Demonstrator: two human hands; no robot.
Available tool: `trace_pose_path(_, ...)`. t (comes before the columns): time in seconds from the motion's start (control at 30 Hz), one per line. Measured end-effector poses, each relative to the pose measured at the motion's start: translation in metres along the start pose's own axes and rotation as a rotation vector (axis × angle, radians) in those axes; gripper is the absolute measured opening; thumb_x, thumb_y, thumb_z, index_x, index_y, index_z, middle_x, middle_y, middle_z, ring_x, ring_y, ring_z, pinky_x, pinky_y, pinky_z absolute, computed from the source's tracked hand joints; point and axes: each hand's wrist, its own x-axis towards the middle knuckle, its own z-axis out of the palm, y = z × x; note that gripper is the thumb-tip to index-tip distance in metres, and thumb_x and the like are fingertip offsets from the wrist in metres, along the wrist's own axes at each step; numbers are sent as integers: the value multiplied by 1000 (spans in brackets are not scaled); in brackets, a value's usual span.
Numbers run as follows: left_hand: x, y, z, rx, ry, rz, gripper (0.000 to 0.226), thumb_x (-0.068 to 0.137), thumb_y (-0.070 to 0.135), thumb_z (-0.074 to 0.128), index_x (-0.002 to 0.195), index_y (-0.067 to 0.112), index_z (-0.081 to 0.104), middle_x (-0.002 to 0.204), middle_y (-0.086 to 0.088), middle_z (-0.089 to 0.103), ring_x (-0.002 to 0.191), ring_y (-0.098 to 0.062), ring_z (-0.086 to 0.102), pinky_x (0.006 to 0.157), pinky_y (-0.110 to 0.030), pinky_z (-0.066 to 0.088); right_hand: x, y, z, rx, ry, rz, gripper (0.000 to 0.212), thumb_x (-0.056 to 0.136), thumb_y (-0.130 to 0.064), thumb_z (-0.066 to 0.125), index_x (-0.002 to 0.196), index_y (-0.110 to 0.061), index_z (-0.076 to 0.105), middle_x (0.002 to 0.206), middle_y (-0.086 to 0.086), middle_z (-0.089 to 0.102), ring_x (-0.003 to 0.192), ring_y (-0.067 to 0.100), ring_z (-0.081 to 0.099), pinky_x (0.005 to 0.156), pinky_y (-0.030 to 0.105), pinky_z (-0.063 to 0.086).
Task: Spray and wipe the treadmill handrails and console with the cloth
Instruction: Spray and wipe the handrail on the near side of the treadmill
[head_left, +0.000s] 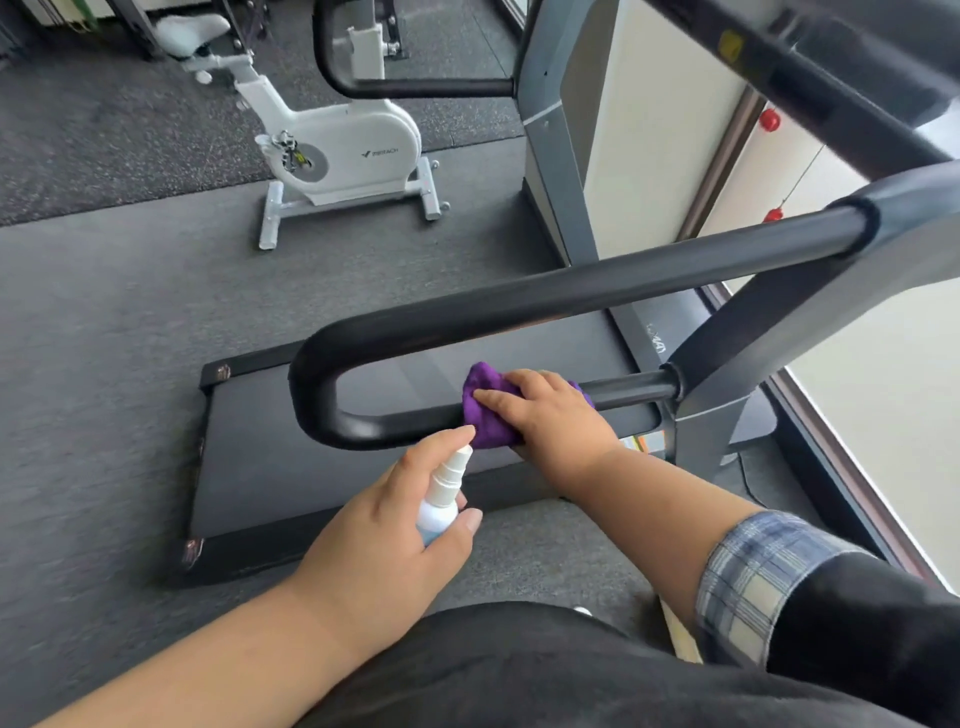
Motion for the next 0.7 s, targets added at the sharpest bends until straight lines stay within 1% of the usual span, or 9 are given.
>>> trace_pose_path(0.17, 7, 18, 21, -11, 2, -52, 59, 83, 55, 55, 126, 79, 23, 106, 28, 59, 95, -1, 59, 80, -20, 45, -32, 75, -29, -1, 0, 176, 67, 80, -27, 81, 142, -29, 55, 139, 13, 52, 123, 41, 49, 106, 48, 39)
trace_pose_path(0.23, 8, 19, 26, 9, 39, -104, 56, 82, 60, 52, 126, 79, 22, 104, 26, 60, 92, -4, 60, 81, -27, 49, -46, 98, -35, 44, 42, 202, 66, 81, -27, 83, 142, -27, 56, 138, 14, 53, 122, 42, 49, 105, 50, 40)
trace_pose_path(0.3, 9, 16, 27, 34, 75, -166, 57, 84, 57, 53, 126, 78, 22, 107, 22, 61, 90, -7, 60, 81, -33, 51, -52, 108, -38, 131, 88, 199, 67, 81, -25, 84, 142, -23, 55, 134, 14, 56, 120, 41, 52, 104, 49, 42)
trace_pose_path(0.37, 13, 9, 27, 63, 117, -245, 56, 87, 52, 54, 129, 75, 25, 111, 20, 61, 89, -8, 60, 77, -34, 51, -47, 100, -38, 237, 132, 177, 71, 80, -27, 84, 144, -21, 53, 129, 12, 60, 117, 35, 53, 103, 42, 41)
trace_pose_path(0.4, 16, 4, 27, 87, 137, -292, 56, 88, 51, 54, 131, 73, 25, 110, 19, 60, 84, -7, 60, 71, -33, 49, -44, 91, -38, 302, 152, 156, 71, 80, -30, 83, 144, -22, 51, 125, 9, 61, 115, 29, 53, 102, 36, 40)
trace_pose_path(0.5, 26, -9, 28, 167, 182, -408, 57, 91, 49, 53, 134, 70, 22, 90, 16, 53, 58, -3, 54, 48, -22, 38, -37, 48, -38, 556, 155, 87, 69, 79, -46, 79, 140, -38, 49, 117, -10, 58, 110, 5, 52, 98, 8, 30)
trace_pose_path(0.53, 30, -11, 29, 186, 190, -433, 56, 91, 49, 53, 134, 69, 22, 85, 15, 51, 51, -5, 51, 41, -20, 34, -37, 34, -39, 637, 142, 75, 69, 77, -53, 77, 138, -45, 47, 116, -20, 57, 110, -4, 51, 96, 3, 28)
trace_pose_path(0.63, 42, -18, 32, 185, 204, -512, 56, 94, 44, 54, 133, 67, 22, 91, 11, 51, 49, -14, 55, 26, -21, 33, -46, 10, -38, 831, 87, 63, 65, 69, -66, 75, 126, -68, 45, 121, -37, 55, 116, -11, 51, 91, 0, 32)
trace_pose_path(0.7, 48, -23, 34, 245, 189, -546, 54, 95, 42, 54, 132, 64, 22, 97, 9, 54, 54, -13, 57, 26, -20, 34, -56, 6, -37, 890, 43, 49, 64, 65, -77, 72, 123, -70, 45, 124, -37, 55, 118, -7, 53, 90, 1, 35)
